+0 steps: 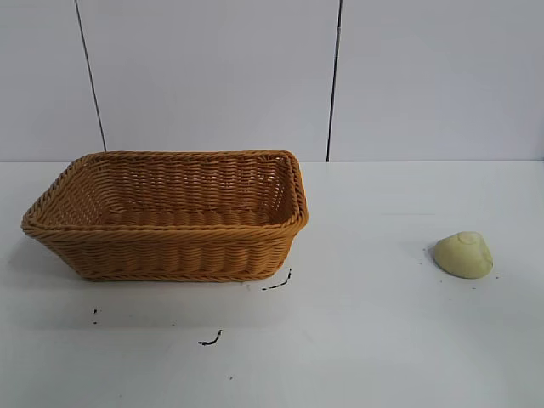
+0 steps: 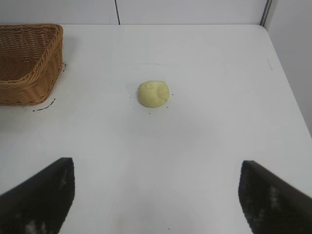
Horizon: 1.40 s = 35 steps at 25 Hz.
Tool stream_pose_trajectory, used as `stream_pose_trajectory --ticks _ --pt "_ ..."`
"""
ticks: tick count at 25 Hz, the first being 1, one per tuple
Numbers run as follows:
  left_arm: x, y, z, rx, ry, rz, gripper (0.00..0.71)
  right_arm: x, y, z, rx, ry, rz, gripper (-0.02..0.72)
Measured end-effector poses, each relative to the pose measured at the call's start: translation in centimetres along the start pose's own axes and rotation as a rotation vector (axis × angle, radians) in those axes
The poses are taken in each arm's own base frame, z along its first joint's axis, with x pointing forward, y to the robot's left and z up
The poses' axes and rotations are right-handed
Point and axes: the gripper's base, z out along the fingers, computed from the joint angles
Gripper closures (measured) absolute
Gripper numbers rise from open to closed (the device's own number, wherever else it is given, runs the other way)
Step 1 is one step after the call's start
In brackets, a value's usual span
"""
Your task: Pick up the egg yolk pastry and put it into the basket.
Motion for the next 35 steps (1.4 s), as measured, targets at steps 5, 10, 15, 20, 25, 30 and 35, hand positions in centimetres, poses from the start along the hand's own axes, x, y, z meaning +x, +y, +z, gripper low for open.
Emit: stream_pose_trajectory --ticks 5,10,15,20,25,30,35 --pt "0.0 0.0 0.0 0.000 0.000 0.000 0.014 0.0 0.0 0.0 0.000 0.000 0.000 0.049" --pt "0.0 0.0 0.0 0.000 0.000 0.000 0.014 0.0 0.0 0.0 -0.001 0.000 0.000 0.049" --pt "0.0 0.0 0.0 0.000 0.000 0.000 0.014 -0.1 0.0 -0.1 -0.001 -0.004 0.006 0.049" --pt "0.0 0.0 0.0 0.000 0.000 0.000 0.014 -2.8 -0.1 0.5 -0.001 0.075 0.048 0.049" --pt "0.0 0.0 0.0 0.000 0.000 0.000 0.014 -7.8 -0.2 3.0 0.000 0.232 0.057 0.049" --pt "0.0 0.0 0.0 0.000 0.000 0.000 0.014 -12.5 -0.4 7.9 0.000 0.447 0.058 0.049" --pt "0.0 0.0 0.0 0.000 0.000 0.000 0.014 -15.9 -0.6 14.2 0.000 0.593 0.060 0.049"
